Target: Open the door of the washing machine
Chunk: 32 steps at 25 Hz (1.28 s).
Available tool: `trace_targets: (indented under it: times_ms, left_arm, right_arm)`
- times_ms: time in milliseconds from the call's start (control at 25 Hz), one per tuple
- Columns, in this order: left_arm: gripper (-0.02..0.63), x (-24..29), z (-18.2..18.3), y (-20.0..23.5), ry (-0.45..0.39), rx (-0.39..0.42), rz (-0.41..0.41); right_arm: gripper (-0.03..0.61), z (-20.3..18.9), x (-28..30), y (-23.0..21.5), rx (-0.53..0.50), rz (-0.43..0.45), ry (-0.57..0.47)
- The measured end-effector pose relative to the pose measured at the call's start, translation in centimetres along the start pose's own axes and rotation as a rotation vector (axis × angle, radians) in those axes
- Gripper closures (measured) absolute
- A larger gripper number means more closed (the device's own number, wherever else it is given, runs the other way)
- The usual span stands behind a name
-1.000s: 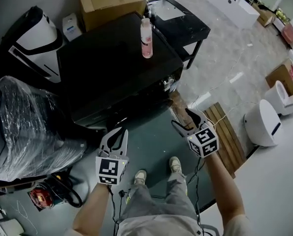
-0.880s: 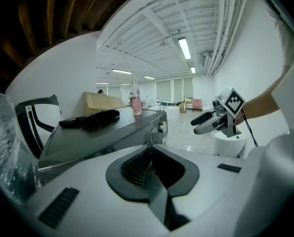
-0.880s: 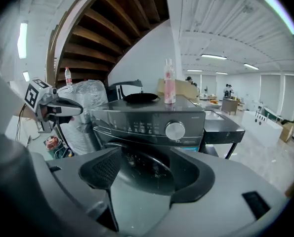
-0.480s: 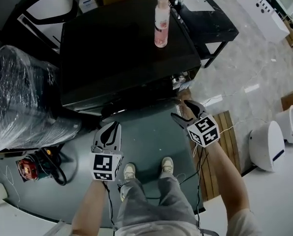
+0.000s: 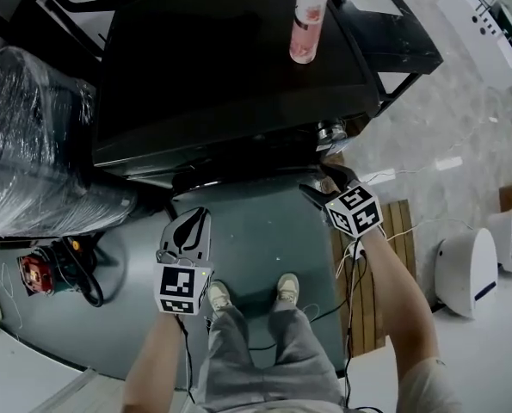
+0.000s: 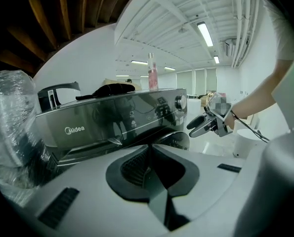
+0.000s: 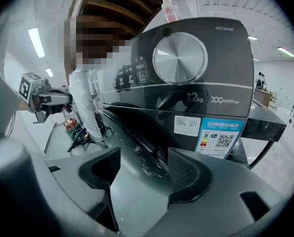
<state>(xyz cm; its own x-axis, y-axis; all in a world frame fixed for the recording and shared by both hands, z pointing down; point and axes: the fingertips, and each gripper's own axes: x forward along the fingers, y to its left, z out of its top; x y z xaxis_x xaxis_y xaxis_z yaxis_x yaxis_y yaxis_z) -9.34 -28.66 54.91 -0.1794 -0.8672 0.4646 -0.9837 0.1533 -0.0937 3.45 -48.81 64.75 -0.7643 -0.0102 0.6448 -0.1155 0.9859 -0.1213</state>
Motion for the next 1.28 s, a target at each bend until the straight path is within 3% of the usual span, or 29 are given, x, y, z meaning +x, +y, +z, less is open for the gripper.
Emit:
trace_targets:
  times_ms: [240,480,720,1000,1280]
  left_arm:
    - [0.579,0.7,-2.4,0.4,0.013,-0.047,0.033]
    - [0.58,1.1,-3.7,0.3,0.025,-0.081,0.034]
    - [0.578,1.0,-4.4,0.8,0.034,-0.085,0.037]
    - [0.578,0.7,-5.2,0.2,0.035,-0.127,0.038]
    - [0.578,-2.0,-7.6,-0.9,0.082,-0.1,0.005]
  right_arm:
    - [0.261,-1.4,2.6,-1.4,0.012,0.06,0.037]
    - [0.286,-1.8,4.4,-1.6,-0.045,0.088,0.071]
    - [0.325,-2.3,4.8,-1.4,-0.149,0.056,0.119]
    - [0.354,-5.0,2.7,1.1,-0.107,0.095,0.162]
    - [0.371,-7.8,0.7,5.2,-0.031,0.095,0.168]
